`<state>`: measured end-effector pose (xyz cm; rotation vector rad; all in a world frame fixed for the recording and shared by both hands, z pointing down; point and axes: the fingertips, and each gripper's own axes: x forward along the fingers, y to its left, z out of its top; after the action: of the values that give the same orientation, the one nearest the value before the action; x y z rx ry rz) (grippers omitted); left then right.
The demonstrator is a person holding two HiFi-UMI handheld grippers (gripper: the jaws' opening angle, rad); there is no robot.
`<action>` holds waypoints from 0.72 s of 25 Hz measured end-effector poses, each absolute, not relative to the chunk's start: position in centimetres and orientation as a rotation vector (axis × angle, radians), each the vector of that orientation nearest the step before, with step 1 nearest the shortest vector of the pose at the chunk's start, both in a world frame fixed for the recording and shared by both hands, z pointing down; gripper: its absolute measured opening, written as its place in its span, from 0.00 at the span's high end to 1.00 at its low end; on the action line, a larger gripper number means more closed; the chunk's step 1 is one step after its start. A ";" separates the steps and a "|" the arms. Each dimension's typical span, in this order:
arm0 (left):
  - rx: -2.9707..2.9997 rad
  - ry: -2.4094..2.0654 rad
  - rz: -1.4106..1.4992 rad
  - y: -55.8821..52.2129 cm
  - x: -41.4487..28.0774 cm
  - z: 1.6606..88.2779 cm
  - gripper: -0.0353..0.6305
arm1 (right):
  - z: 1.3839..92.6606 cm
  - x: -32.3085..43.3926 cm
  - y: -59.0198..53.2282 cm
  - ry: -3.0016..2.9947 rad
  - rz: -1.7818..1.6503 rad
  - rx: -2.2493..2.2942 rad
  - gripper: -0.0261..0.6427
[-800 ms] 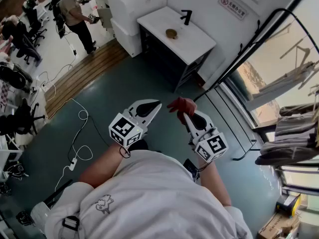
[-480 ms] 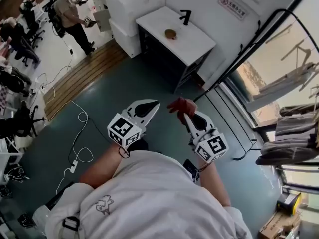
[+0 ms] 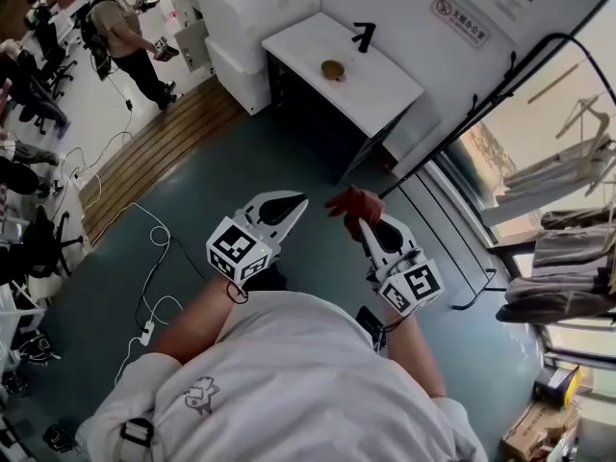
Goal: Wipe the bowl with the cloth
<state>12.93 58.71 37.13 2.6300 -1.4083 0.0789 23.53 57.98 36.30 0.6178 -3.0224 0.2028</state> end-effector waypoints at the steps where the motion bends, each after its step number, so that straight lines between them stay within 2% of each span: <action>1: 2.625 -1.401 0.074 58.2 12.0 37.1 0.93 | 36.2 22.6 57.5 -3.018 0.197 0.630 0.88; 5: 2.643 -1.339 0.067 56.5 9.1 36.7 0.93 | 35.8 18.9 55.6 -3.002 0.197 0.676 0.88; 11: 2.718 -1.374 0.203 54.1 3.0 36.4 0.93 | 35.7 13.7 52.8 -2.981 0.181 0.719 0.88; 18: 2.682 -1.358 0.136 51.1 -0.3 36.3 0.93 | 35.5 10.0 49.7 -2.992 0.234 0.694 0.88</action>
<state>-0.28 51.11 36.35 2.6819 -1.3580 0.1361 10.00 49.72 35.53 0.6939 -2.9918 0.2340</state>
